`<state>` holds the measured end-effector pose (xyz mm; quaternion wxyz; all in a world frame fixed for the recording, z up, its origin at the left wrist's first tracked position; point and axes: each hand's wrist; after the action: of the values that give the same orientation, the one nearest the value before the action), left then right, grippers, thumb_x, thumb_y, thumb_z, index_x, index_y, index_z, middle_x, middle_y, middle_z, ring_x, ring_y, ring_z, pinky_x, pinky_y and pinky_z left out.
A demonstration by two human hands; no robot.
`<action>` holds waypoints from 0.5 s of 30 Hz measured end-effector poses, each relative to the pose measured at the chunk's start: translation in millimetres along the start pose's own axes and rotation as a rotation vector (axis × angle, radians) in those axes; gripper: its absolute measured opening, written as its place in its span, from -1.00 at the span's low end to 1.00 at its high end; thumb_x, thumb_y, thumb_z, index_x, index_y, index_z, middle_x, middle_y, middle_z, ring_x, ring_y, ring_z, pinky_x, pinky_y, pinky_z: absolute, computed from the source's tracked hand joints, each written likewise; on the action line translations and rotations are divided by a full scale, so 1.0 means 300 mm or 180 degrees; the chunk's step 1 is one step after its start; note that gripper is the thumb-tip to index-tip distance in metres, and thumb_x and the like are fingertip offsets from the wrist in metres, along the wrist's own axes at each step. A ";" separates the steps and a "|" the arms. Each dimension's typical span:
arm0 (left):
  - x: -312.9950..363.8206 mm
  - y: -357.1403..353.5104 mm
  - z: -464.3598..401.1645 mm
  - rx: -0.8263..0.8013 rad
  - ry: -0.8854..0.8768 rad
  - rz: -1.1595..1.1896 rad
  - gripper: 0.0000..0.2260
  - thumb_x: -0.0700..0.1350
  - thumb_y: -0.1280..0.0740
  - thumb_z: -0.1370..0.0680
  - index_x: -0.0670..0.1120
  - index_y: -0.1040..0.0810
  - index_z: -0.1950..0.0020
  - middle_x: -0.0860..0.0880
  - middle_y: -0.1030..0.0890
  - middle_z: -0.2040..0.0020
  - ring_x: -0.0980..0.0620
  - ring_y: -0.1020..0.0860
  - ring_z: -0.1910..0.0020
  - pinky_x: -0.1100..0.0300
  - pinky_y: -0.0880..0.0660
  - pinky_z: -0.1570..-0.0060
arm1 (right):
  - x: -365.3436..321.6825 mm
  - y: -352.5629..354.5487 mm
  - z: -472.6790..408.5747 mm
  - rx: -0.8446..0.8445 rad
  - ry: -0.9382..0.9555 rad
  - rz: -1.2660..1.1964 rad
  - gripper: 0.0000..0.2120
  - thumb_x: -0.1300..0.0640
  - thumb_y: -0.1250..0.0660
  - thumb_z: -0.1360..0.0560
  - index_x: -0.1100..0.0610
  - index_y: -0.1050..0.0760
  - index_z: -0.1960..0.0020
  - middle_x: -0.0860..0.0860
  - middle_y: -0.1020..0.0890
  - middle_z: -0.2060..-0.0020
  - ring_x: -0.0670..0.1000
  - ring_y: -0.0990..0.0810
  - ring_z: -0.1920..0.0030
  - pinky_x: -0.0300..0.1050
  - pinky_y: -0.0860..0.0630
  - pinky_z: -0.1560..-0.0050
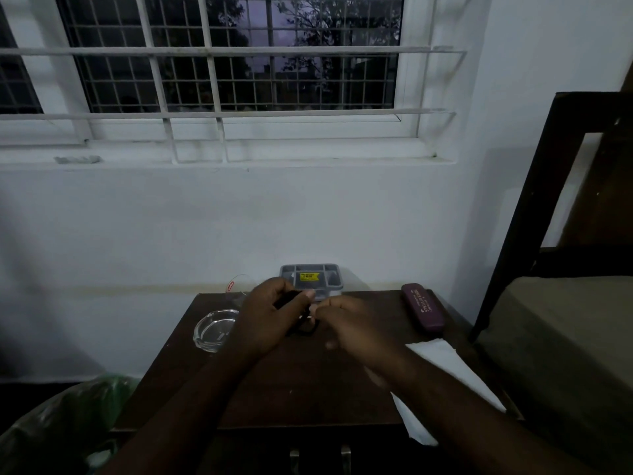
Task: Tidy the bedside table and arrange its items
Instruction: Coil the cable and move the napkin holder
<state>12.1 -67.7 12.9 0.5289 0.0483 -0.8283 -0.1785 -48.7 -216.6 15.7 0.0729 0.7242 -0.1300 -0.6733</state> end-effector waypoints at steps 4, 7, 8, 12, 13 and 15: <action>0.007 0.029 -0.012 -0.0228 -0.0230 -0.0163 -0.78 -0.04 -0.42 -0.52 -0.17 -0.58 0.23 -0.15 -0.61 0.33 0.06 -0.54 0.36 0.16 -0.45 0.32 | -0.026 0.016 0.014 -0.0638 -0.0404 -0.0919 -0.74 -0.02 -0.15 -0.61 0.10 -0.53 0.08 0.03 -0.62 0.27 0.06 -0.68 0.12 -0.06 -0.60 0.15; 0.014 0.063 -0.013 -0.0332 -0.0061 -0.0218 -0.78 -0.02 -0.41 -0.53 -0.16 -0.59 0.19 0.02 -0.55 0.46 0.19 -0.48 0.49 0.35 -0.40 0.46 | -0.037 0.054 0.017 -0.0756 -0.0381 -0.1244 -0.71 -0.03 -0.16 -0.62 0.13 -0.47 0.15 0.01 -0.46 0.49 0.12 -0.68 0.26 -0.04 -0.59 0.20; 0.009 0.071 -0.010 -0.0435 0.0177 0.0052 -0.78 -0.01 -0.39 -0.54 -0.14 -0.59 0.19 0.04 -0.51 0.50 0.17 -0.45 0.53 0.32 -0.38 0.50 | -0.035 0.066 0.013 -0.0739 -0.0289 -0.1019 -0.71 -0.04 -0.17 -0.62 0.15 -0.47 0.12 0.00 -0.44 0.51 0.10 -0.67 0.32 -0.11 -0.55 0.29; -0.005 0.033 0.005 -0.0397 0.1002 0.1855 -0.68 -0.03 -0.34 -0.56 0.00 -0.51 0.41 0.04 -0.28 0.48 0.12 -0.22 0.57 0.25 -0.21 0.53 | -0.010 0.104 -0.009 -0.0507 0.0734 0.0846 -0.82 0.07 -0.21 -0.62 0.17 -0.50 0.01 -0.03 -0.53 0.37 -0.05 -0.58 0.37 -0.30 -0.42 0.39; -0.007 0.015 0.008 -0.0334 0.1130 0.2183 -0.69 -0.04 -0.33 -0.56 -0.02 -0.49 0.39 0.05 -0.26 0.48 0.14 -0.20 0.57 0.26 -0.20 0.55 | 0.006 0.109 -0.017 -0.0313 0.1145 0.1250 -0.85 0.12 -0.24 -0.60 0.19 -0.54 0.02 -0.03 -0.55 0.29 -0.04 -0.58 0.27 -0.29 -0.43 0.28; -0.005 -0.022 0.014 -0.0296 0.1319 0.2699 -0.75 -0.05 -0.32 -0.58 -0.07 -0.43 0.28 0.07 -0.27 0.51 0.16 -0.21 0.59 0.28 -0.22 0.59 | 0.036 0.106 -0.032 0.0120 0.1679 0.1644 -0.88 0.19 -0.32 -0.56 0.22 -0.60 0.05 -0.06 -0.55 0.19 -0.03 -0.54 0.11 -0.32 -0.37 0.10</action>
<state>8.2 -72.4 7.7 0.7109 -0.2832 -0.6431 0.0296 -41.3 -250.6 15.1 0.2580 0.8175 -0.2976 -0.4203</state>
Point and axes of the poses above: each hand's wrist, its own z-axis away from the middle knuckle, its own y-axis out of the back of the hand, x = y × z
